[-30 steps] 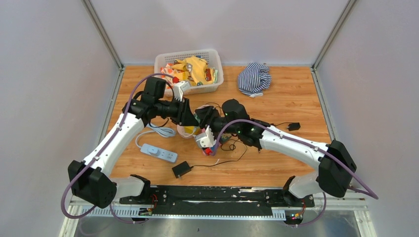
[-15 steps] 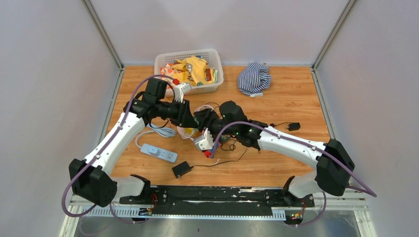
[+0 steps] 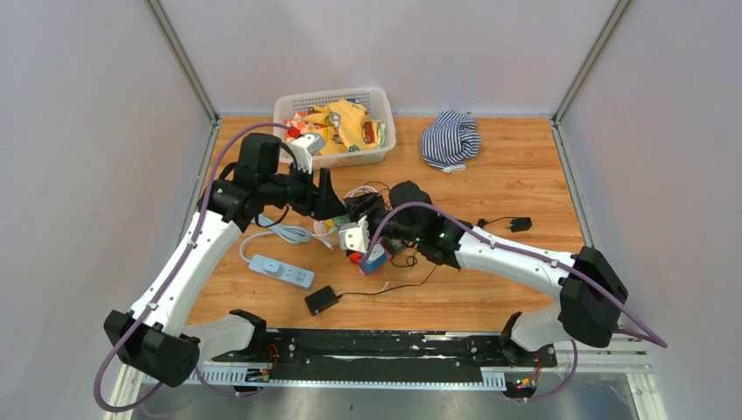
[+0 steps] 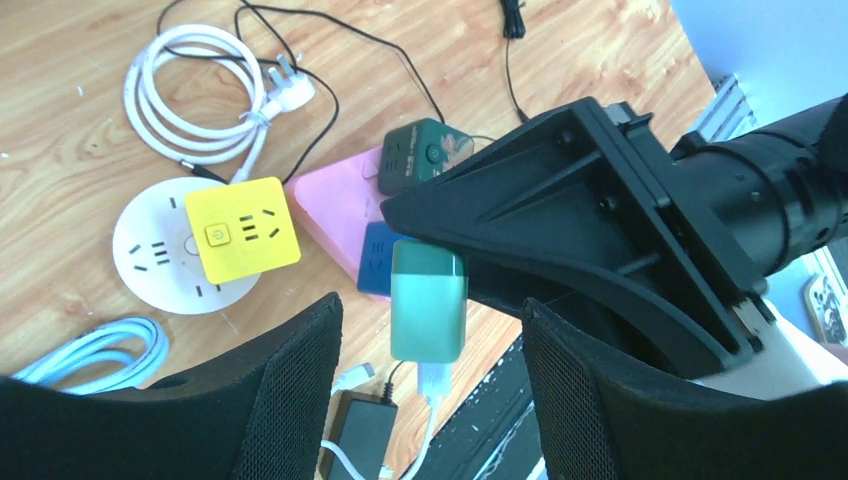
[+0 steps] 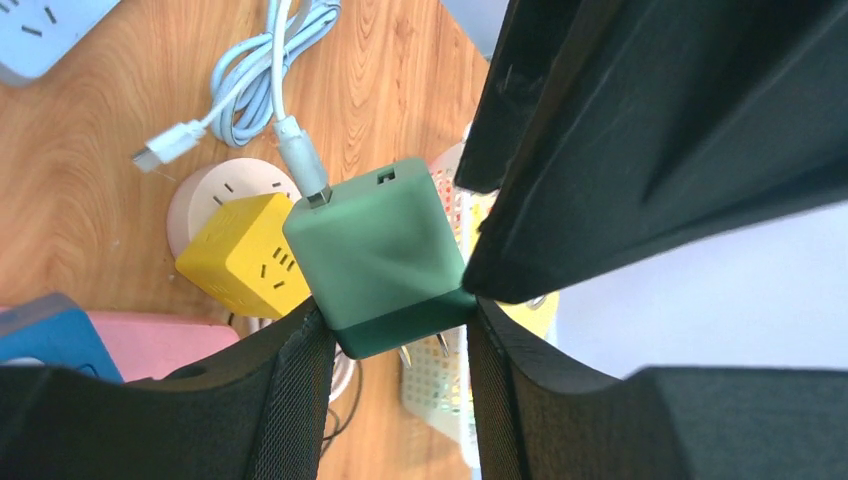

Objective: Insert the plug
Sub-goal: Adjust the plug, then insert the plug into the socket.

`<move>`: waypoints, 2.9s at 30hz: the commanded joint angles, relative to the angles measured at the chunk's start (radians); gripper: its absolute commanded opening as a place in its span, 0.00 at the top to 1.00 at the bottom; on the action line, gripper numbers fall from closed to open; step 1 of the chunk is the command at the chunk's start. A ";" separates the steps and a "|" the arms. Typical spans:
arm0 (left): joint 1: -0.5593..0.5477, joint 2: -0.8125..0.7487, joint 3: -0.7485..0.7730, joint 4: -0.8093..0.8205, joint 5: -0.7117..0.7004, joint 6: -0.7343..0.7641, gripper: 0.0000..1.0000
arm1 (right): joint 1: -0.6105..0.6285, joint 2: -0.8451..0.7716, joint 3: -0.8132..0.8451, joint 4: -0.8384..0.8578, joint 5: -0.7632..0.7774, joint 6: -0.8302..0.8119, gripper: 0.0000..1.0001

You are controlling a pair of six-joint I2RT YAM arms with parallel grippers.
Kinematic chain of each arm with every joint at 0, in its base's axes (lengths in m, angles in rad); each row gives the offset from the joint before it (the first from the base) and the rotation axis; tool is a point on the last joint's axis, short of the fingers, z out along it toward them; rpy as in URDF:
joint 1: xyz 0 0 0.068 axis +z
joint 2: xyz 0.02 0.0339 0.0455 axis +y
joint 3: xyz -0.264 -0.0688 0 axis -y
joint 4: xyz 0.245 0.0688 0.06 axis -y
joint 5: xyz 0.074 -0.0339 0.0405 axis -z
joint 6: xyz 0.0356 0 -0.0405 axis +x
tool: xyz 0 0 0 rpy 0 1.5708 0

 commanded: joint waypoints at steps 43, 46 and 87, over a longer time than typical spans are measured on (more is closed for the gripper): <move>0.008 0.004 -0.020 0.180 -0.046 -0.143 1.00 | 0.001 -0.079 -0.162 0.368 0.253 0.812 0.42; 0.008 0.020 0.020 0.123 -0.133 -0.075 1.00 | 0.001 -0.111 -0.177 0.329 0.234 0.827 0.09; 0.094 0.493 0.126 -0.083 -0.425 0.227 1.00 | 0.002 -0.472 -0.391 0.181 0.282 0.933 0.00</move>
